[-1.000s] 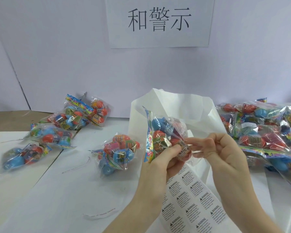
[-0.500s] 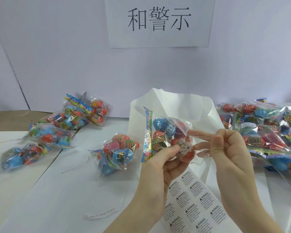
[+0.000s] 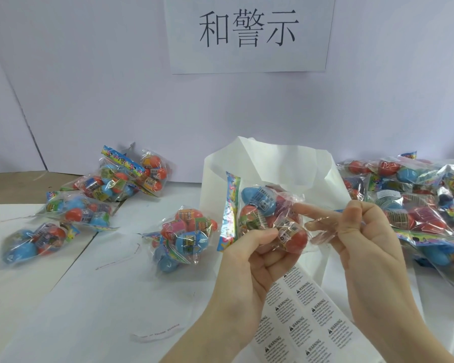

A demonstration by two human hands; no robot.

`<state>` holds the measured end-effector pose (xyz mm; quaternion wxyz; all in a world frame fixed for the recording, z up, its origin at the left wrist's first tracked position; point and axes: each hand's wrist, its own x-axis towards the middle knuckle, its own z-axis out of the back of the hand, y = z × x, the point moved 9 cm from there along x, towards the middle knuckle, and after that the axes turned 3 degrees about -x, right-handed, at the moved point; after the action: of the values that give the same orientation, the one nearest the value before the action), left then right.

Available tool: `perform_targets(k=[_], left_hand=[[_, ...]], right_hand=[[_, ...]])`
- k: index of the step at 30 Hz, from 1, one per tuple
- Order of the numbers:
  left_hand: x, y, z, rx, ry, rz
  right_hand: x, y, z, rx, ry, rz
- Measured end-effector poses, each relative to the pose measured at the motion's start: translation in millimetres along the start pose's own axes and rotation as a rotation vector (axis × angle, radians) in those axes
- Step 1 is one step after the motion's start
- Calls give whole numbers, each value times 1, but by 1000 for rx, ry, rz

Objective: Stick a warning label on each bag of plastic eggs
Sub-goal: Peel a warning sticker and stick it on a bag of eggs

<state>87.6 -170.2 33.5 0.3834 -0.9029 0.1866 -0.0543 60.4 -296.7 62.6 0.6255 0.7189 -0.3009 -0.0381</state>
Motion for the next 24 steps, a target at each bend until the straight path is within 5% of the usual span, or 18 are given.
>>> perform_targets(k=[6,12,24], left_hand=[[2,-8,2,16,-27,-20],[0,-11,2,6,-63,-12],[0,-11,2,27,-76,-61]], right_hand=[[-8,26,-13,-257,76,286],[-39,58,-34,-771,44,917],[-62,61,-49,-1027,64,1275]])
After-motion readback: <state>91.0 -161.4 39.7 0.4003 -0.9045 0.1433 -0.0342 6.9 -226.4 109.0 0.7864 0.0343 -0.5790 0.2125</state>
